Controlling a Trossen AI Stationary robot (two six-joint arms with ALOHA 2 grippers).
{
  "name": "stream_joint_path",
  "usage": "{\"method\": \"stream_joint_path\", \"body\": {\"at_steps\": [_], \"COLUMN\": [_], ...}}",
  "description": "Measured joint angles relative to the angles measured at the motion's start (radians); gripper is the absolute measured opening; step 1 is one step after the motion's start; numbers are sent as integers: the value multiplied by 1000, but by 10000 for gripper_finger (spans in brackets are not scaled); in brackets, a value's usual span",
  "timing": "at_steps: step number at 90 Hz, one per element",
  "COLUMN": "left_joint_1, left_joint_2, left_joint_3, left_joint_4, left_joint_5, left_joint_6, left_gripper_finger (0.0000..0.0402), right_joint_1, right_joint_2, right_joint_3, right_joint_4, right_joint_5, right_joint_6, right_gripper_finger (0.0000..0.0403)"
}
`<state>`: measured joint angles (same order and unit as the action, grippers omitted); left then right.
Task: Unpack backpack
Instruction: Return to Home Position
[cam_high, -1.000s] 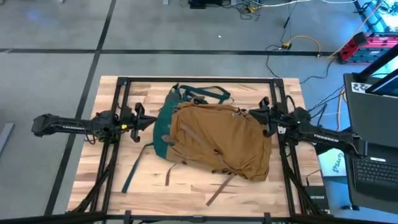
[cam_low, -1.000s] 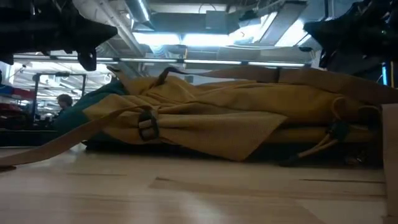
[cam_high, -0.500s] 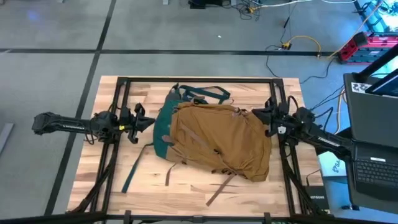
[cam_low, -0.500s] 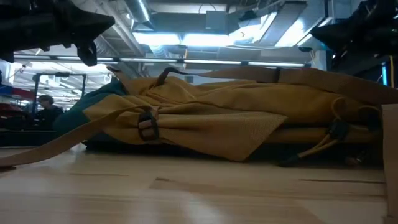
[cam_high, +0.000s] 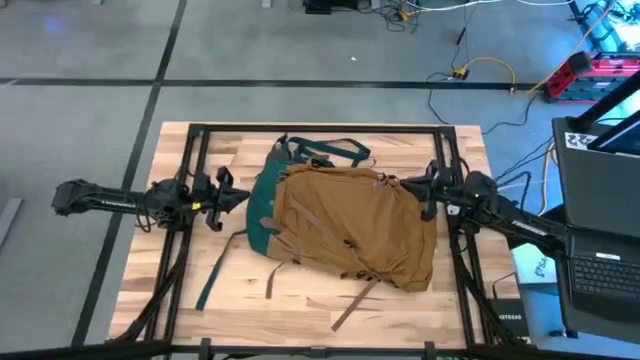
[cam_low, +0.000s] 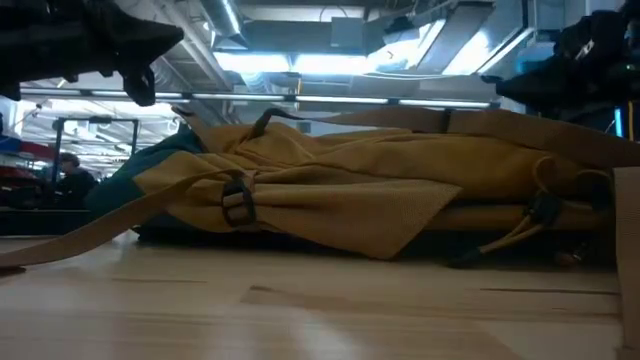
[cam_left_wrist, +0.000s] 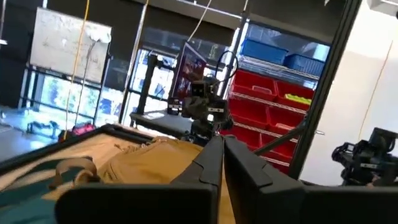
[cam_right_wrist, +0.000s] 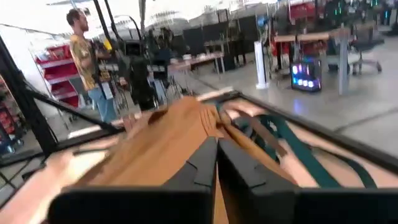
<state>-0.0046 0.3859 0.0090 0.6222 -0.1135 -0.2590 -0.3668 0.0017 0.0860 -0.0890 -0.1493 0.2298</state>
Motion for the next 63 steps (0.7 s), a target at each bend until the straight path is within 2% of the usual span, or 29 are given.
{"method": "stream_joint_path", "body": {"at_steps": [24, 63], "left_joint_1": [0, 0], "left_joint_2": [0, 1], "left_joint_3": [0, 0], "left_joint_4": [-134, -483], "left_joint_5": [0, 1], "left_joint_6": [-27, -31], "left_gripper_finger": [0, 0], "right_joint_1": [0, 0], "right_joint_2": [1, 0], "right_joint_3": [0, 0], "right_joint_4": [-125, -137], "right_joint_5": [-11, -16], "right_joint_6": [0, 8], "right_gripper_finger": [0, 0]}}
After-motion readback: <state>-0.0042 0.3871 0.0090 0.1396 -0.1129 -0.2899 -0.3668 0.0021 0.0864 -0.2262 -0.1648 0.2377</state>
